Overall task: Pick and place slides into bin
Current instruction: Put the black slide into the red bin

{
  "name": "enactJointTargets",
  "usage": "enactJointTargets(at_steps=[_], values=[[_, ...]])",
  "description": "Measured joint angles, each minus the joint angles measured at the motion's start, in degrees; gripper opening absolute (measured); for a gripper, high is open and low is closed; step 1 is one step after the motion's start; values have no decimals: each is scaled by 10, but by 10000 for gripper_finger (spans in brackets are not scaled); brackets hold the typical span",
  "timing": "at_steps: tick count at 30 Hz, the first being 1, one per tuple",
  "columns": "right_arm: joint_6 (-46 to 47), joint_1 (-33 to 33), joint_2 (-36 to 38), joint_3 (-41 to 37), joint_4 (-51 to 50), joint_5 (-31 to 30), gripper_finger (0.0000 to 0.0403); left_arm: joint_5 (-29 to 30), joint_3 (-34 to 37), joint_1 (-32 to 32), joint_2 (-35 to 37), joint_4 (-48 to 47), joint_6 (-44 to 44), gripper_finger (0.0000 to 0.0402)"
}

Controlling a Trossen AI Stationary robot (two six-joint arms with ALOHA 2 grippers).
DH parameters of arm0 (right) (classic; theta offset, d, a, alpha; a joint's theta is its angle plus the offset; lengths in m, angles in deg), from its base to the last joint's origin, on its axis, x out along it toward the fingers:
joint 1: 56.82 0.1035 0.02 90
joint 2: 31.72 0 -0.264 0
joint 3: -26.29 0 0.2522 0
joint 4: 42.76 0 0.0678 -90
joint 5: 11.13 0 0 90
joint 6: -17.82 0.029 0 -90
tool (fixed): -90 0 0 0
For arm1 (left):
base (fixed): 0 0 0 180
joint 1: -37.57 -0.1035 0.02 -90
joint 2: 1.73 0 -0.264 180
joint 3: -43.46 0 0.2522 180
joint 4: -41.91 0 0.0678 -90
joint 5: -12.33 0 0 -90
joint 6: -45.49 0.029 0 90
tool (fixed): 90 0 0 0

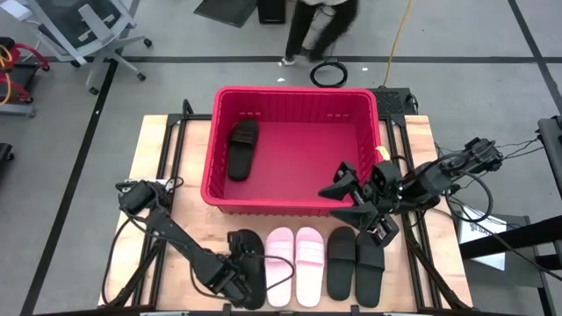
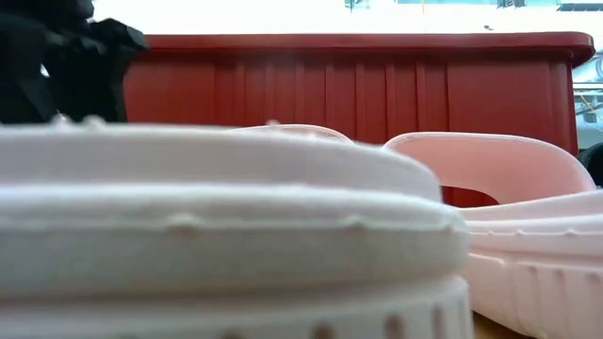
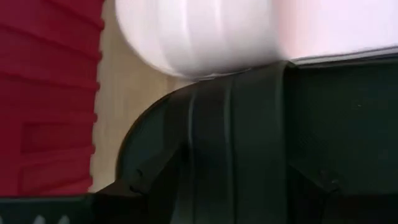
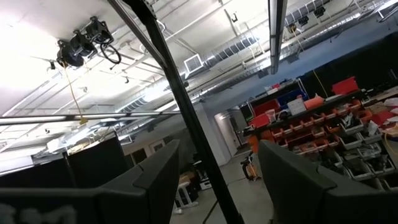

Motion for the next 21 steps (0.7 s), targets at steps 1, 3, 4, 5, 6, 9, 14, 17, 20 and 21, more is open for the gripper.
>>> enactJointTargets(at_steps=[1, 3, 4, 5, 6, 9, 14, 17, 20, 21], values=[[0, 2, 0, 0, -1, 0, 205, -1, 6, -5, 0, -2, -5, 225], [-1, 5, 0, 0, 0, 0, 205, -5, 12, -14, 0, -15, -20, 225], [-2, 7, 0, 0, 0, 0, 205, -7, 13, -17, 0, -22, -28, 225], [-3, 8, 0, 0, -2, 0, 205, -9, 13, -20, 0, -31, -35, 225], [-3, 10, 0, 0, -3, 0, 205, -9, 13, -23, 0, -37, -40, 225], [-6, 16, 0, 0, -5, 0, 205, -9, 14, -32, -1, -48, -45, 214], [-14, 21, 0, 0, -4, -1, 205, -26, 14, -40, -1, -48, -33, 138], [-17, 21, 0, 0, -8, -2, 205, -40, 14, -43, -1, -47, -37, 80], [-16, 21, 0, 0, -16, -5, 205, -57, 14, -43, -1, -46, -40, 26], [-16, 21, -1, 0, -16, -5, 205, -62, 14, -43, -1, -45, -40, 14]])
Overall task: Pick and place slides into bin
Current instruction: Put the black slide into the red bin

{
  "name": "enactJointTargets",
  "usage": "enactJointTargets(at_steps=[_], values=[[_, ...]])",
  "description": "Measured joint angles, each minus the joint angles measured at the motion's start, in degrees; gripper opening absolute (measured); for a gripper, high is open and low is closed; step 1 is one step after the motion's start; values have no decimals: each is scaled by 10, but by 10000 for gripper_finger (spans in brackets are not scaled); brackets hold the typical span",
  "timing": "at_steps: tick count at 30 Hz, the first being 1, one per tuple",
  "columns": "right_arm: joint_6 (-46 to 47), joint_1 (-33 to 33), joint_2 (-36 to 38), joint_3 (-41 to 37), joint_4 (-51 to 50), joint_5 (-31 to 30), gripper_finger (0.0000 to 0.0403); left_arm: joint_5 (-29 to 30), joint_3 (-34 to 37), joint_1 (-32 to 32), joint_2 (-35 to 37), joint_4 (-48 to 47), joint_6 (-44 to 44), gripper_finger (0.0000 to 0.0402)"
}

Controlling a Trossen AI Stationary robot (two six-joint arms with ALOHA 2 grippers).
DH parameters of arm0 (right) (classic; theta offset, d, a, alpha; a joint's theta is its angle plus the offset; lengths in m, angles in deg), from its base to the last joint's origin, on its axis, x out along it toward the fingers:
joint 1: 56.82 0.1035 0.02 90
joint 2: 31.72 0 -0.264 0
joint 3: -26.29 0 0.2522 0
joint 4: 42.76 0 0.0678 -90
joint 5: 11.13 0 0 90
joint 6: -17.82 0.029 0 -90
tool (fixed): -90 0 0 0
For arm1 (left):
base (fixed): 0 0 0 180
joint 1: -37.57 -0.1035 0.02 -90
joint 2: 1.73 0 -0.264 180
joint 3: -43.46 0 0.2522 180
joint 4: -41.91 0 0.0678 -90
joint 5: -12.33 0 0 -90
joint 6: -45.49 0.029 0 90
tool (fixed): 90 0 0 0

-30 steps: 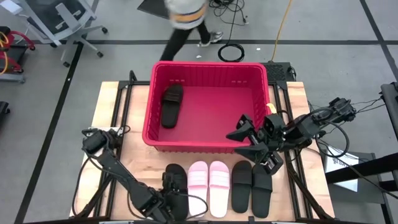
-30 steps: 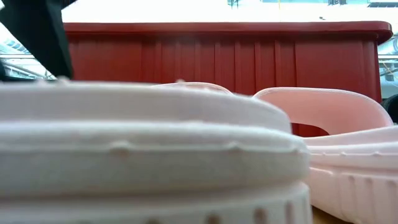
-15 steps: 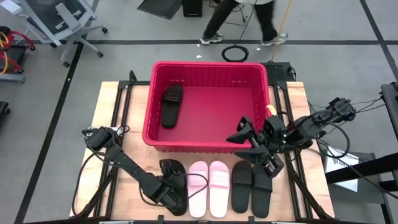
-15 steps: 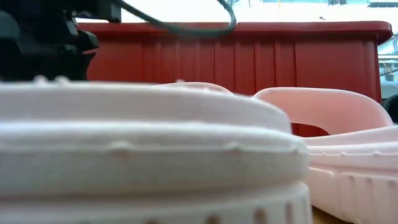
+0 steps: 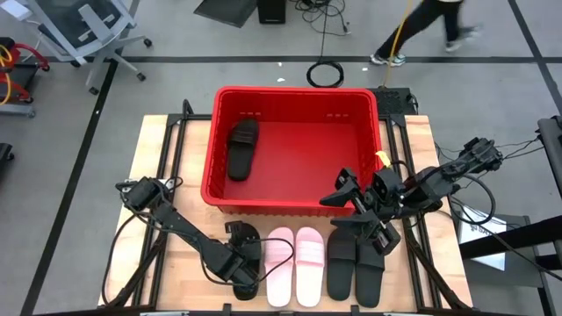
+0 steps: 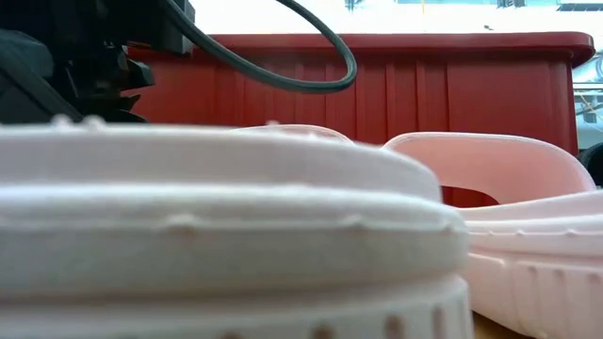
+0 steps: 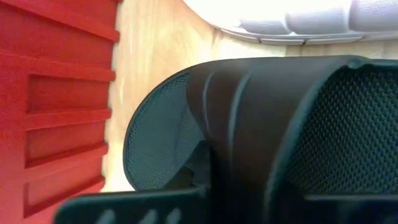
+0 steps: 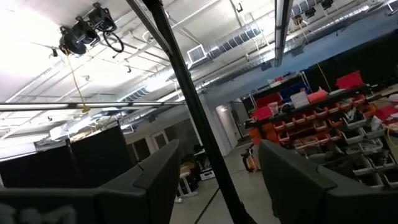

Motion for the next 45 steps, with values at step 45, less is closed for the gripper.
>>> enactJointTargets(at_steps=[45], values=[[-45, -16, -4, 0, -23, -43, 205, -136, -2, -8, 335, 604, 292, 13]])
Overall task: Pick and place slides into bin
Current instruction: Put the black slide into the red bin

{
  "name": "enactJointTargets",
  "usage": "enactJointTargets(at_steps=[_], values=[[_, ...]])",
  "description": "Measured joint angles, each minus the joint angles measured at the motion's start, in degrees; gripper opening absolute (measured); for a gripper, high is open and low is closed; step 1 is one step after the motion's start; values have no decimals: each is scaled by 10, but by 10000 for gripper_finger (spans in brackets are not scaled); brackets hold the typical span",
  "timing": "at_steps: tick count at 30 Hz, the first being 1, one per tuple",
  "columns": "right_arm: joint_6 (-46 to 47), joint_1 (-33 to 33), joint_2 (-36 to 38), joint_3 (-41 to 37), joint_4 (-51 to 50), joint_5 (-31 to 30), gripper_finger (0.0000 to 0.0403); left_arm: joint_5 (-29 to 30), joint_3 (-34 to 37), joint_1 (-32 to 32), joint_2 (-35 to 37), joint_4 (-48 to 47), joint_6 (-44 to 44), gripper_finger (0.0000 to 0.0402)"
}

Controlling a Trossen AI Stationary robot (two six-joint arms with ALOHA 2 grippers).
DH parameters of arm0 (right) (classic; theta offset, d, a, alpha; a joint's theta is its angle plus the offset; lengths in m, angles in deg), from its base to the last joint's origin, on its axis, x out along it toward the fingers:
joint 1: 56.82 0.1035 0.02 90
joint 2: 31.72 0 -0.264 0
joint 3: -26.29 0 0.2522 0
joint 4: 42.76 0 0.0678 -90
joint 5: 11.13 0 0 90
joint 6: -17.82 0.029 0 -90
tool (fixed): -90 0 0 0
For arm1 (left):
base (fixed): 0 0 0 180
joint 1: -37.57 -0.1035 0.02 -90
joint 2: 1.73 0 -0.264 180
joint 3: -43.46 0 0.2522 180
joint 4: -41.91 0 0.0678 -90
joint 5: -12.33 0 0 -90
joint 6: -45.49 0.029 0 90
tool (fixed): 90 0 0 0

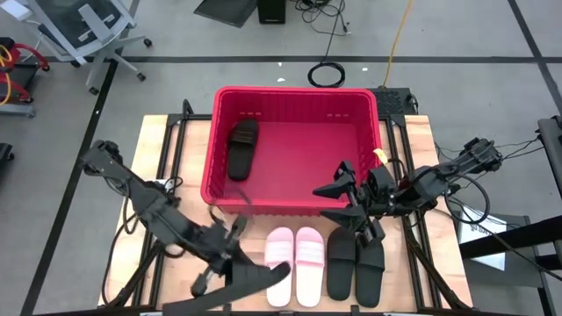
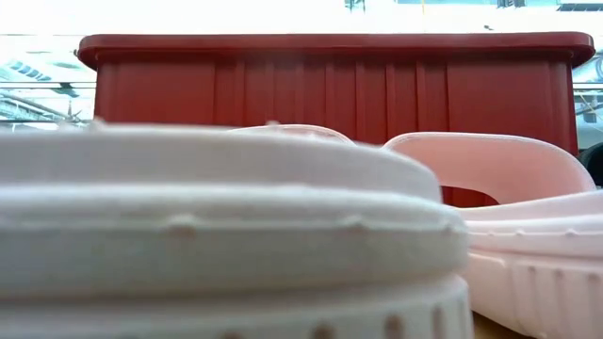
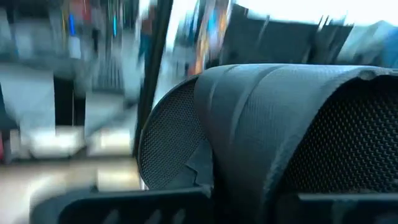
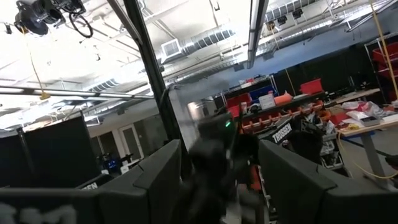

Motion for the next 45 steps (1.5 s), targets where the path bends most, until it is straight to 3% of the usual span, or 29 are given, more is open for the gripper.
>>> enactJointTargets(at_steps=[6, 10, 14, 18, 23, 28, 36, 39, 45], values=[[0, 0, 0, 0, 6, 0, 205, 18, 0, -19, 15, 215, 169, 6], [0, 0, 0, 0, 6, 0, 205, 79, 0, -28, 23, 305, 271, 9], [0, 0, 0, 0, 6, 0, 205, 179, 0, -37, 30, 324, 370, 10], [0, 0, 0, 0, 6, -1, 205, 315, 0, -53, 33, 324, 448, 5], [0, 0, 0, 0, 6, -2, 205, 460, -5, -73, 37, 310, 609, 16], [0, 0, 0, 0, 7, -31, 205, 575, -66, -96, 37, 150, 735, 5], [0, -12, 0, 0, 16, -60, 205, 591, -208, -171, 37, -179, 723, 15], [0, -22, 0, 0, 29, -60, 205, 568, -246, -205, 38, -265, 714, 5], [-4, -51, 0, 0, 44, -61, 205, 464, -288, -302, 37, -430, 645, 14]])
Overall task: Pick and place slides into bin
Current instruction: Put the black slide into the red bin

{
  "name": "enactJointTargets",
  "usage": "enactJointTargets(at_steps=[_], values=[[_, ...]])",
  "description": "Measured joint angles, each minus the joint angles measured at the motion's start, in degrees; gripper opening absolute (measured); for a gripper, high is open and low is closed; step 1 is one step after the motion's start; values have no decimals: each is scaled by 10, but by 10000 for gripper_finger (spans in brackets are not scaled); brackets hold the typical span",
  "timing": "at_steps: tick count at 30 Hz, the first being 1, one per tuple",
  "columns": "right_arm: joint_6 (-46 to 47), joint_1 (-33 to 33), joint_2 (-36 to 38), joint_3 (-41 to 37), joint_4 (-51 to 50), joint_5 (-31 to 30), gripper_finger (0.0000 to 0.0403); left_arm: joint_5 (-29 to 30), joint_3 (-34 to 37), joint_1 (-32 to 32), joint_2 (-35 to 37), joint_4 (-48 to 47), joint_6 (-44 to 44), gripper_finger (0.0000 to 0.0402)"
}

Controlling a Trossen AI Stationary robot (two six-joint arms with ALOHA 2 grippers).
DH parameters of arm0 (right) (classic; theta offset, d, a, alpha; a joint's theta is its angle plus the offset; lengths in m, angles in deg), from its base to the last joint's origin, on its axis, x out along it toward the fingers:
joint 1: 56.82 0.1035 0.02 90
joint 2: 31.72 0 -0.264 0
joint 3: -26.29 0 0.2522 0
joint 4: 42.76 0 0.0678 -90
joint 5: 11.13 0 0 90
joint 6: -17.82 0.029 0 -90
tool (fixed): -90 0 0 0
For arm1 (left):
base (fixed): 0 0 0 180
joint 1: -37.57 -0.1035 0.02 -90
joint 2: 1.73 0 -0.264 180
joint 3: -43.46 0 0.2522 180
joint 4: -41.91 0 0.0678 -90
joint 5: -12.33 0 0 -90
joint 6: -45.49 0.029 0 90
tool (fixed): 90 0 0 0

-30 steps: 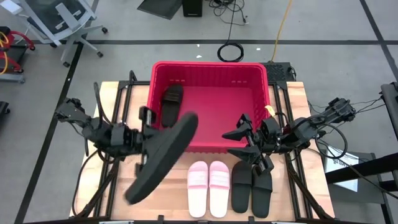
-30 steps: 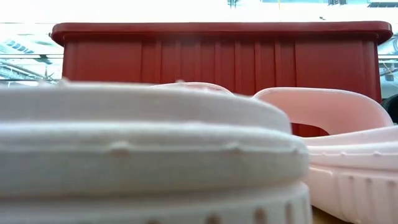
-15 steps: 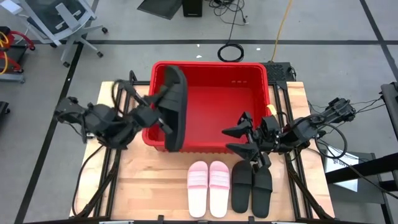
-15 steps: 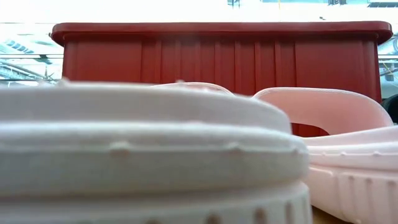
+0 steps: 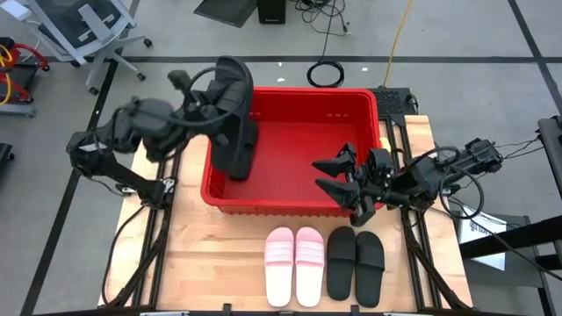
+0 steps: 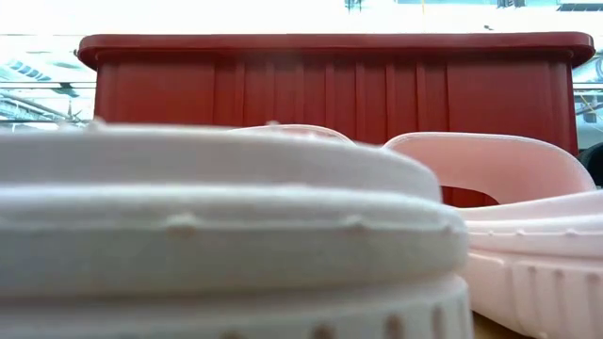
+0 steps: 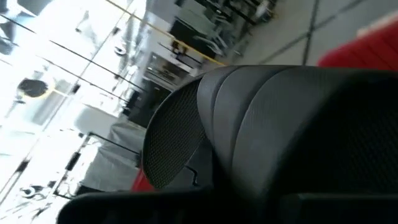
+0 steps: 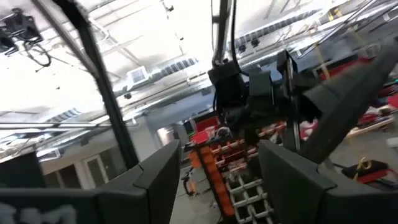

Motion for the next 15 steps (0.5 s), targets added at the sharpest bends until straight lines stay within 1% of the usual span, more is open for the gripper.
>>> enactJointTargets(at_steps=[4, 8, 11, 13, 15], values=[[4, -25, 0, 0, 10, 0, 205, -97, -2, -75, -1, -81, -53, 16], [4, -52, 0, 0, 17, 0, 205, -196, -2, -138, -4, -148, -109, 5], [4, -73, 0, 0, 27, 0, 205, -226, -2, -169, -11, -180, -123, 7], [4, -87, 0, 0, 28, 0, 205, -234, -2, -181, -21, -198, -129, 16], [4, -100, 0, 0, 27, 0, 205, -244, -2, -186, -28, -208, -154, 26]])
